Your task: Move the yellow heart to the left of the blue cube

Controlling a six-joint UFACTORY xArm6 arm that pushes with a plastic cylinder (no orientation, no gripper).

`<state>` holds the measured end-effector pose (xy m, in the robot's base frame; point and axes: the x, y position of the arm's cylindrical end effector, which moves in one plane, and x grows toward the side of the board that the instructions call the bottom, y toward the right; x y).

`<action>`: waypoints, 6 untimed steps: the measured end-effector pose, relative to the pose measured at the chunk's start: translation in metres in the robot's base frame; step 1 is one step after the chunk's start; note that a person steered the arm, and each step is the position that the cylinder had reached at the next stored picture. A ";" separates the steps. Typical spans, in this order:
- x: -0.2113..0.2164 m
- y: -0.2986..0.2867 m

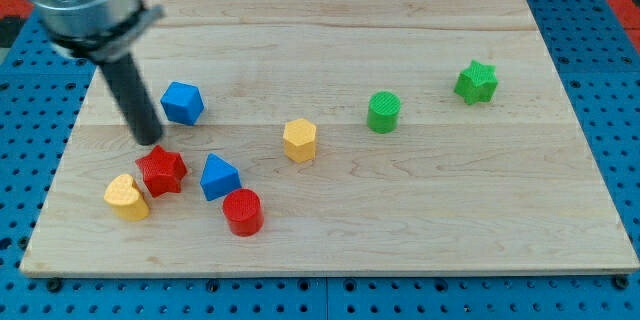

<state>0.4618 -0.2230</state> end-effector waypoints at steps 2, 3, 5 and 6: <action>0.139 -0.014; 0.139 0.027; 0.042 -0.001; -0.005 0.007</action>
